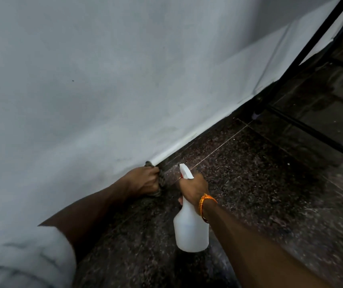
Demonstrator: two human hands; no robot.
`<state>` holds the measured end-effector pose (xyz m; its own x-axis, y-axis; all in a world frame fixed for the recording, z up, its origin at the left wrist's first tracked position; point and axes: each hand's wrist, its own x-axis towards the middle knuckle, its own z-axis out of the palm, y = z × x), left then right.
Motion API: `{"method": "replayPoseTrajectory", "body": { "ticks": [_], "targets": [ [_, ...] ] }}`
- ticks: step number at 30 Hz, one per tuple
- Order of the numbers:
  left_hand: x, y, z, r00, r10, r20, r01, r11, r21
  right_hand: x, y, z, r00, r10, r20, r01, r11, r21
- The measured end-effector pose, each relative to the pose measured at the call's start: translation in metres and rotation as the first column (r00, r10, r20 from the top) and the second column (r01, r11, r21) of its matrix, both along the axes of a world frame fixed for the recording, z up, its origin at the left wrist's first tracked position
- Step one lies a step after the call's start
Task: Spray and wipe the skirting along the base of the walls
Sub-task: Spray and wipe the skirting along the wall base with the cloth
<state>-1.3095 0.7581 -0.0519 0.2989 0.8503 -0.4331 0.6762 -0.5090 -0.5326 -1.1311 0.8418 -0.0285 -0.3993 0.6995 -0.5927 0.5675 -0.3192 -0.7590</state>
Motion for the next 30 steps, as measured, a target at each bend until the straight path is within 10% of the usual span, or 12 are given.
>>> {"method": "replayPoseTrajectory", "body": {
  "ticks": [8,22,30],
  "targets": [
    [0.0,0.033,-0.013,0.909,0.054,0.414,-0.137,0.975,0.174,0.029,0.034,-0.018,0.988,-0.151,0.014,0.152,0.988,-0.037],
    [-0.003,0.033,-0.027,0.989,-0.025,0.146,0.006,0.992,0.127,0.016,0.03,-0.032,0.999,-0.043,0.005,0.043,0.997,-0.061],
    [0.014,0.087,-0.035,0.853,0.113,0.509,-0.269,0.932,0.244,0.042,0.053,-0.043,0.989,-0.141,0.041,0.144,0.987,-0.074]
  ]
}}
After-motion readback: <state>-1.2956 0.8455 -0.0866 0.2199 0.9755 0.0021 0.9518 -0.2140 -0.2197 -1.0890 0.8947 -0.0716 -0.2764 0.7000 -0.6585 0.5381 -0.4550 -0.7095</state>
